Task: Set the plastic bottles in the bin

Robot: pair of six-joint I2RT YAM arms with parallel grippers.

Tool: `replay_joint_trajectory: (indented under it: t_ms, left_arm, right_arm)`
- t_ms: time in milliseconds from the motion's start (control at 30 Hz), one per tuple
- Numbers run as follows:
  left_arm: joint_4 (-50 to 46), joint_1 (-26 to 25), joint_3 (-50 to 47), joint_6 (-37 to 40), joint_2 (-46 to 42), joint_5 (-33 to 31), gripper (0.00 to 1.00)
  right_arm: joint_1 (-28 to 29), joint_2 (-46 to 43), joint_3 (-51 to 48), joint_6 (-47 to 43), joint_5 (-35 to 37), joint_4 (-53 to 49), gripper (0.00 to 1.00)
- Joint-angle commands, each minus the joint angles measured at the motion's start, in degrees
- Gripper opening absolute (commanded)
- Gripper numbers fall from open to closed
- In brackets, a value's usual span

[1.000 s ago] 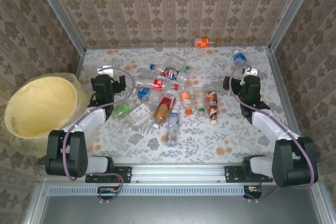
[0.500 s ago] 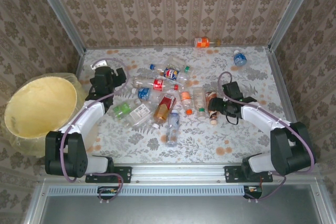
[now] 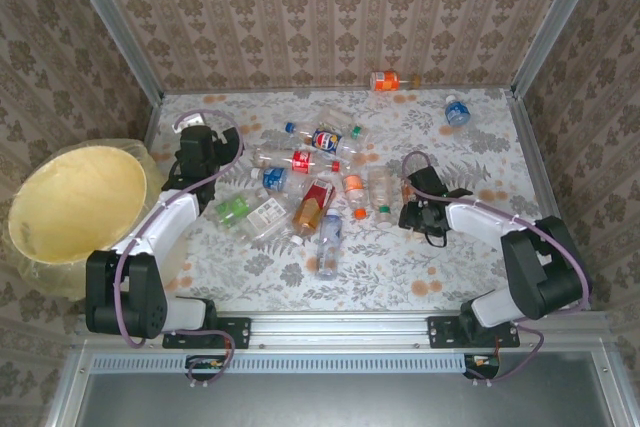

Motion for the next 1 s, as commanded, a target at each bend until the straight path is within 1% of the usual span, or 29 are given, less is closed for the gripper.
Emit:
replay_joint_trajectory:
  t_ms: [0,100,333,500,633,700,733,800,833,967]
  left_arm:
    - [-0.96,-0.11,1.56,-2.56,-0.42,2.44,1.0]
    - [-1.5,-0.09,1.56,-4.4,-0.55,3.45,1.0]
    - [-2.32,-0.8,1.82,-8.49,-1.27,8.74,1.0]
    - [-2.87,-1.8,1.7,-10.18,-2.05,10.36,1.0]
    - [-5.23,-2.57,2.97,-12.2,-1.44,19.21,1.0]
    - [-6.48,-3.7,3.41,-12.72,-1.54,22.52,1.0]
    - [-6.19,-4.55,3.23,-12.89,-1.68,24.39,1.0]
    - [-3.37,-6.48,2.77,-12.25,-1.79,30.1,1.0]
    - [-1.87,-7.66,2.78,-11.53,-1.66,32.75,1.0]
    - [3.2,-13.32,3.66,-8.18,0.08,40.25,1.0]
  right_arm:
    - [0.92,1.54,1.76,1.13,4.41,-3.91,0.55]
    - [1.16,2.48,2.68,1.17,5.33,-5.6,0.52]
    - [2.75,2.79,2.81,3.09,7.86,-5.52,0.44]
    - [2.96,-0.29,-0.01,4.38,7.72,-2.08,0.38]
    - [2.99,-4.77,-0.76,3.69,7.82,-0.19,0.32]
    - [3.01,-7.95,-0.6,2.64,7.8,1.44,0.31]
    - [3.1,-9.58,-0.85,1.05,5.73,4.25,0.31]
    - [3.34,-11.91,-1.84,-1.81,-1.04,12.03,0.31]
    - [3.45,-12.28,-1.75,-2.14,-3.96,15.44,0.29]
    - [5.26,-9.76,1.42,-4.04,-12.1,24.81,0.27]
